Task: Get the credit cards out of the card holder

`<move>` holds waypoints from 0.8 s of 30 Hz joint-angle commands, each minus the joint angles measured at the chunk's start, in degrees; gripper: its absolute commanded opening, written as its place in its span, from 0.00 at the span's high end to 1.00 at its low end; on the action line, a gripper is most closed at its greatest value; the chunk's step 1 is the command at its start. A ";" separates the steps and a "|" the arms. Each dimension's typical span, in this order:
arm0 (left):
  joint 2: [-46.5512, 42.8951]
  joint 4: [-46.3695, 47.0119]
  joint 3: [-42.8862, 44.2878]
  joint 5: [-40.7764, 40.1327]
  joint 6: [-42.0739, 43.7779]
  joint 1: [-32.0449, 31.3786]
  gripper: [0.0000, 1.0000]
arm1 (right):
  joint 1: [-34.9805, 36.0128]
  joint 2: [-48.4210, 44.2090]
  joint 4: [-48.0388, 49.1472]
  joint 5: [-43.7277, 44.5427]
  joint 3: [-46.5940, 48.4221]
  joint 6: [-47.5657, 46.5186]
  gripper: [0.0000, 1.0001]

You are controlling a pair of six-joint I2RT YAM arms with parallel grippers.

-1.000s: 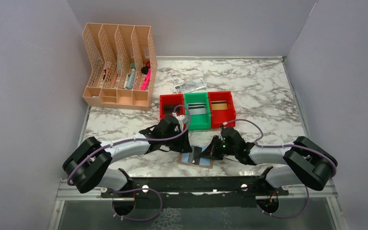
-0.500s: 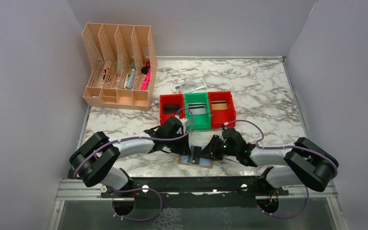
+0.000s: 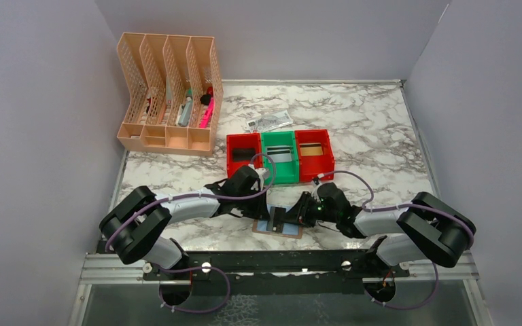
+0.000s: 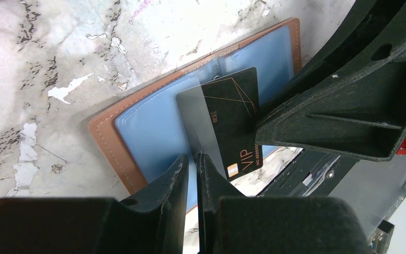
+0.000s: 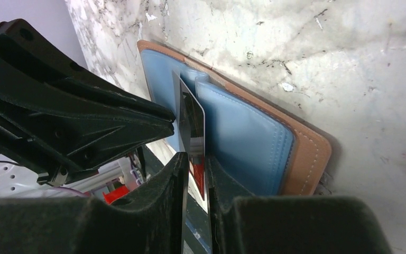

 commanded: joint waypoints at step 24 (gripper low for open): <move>0.72 -1.81 0.87 -2.24 1.19 -0.78 0.88 | -0.27 4.71 6.81 -2.66 0.49 0.29 0.87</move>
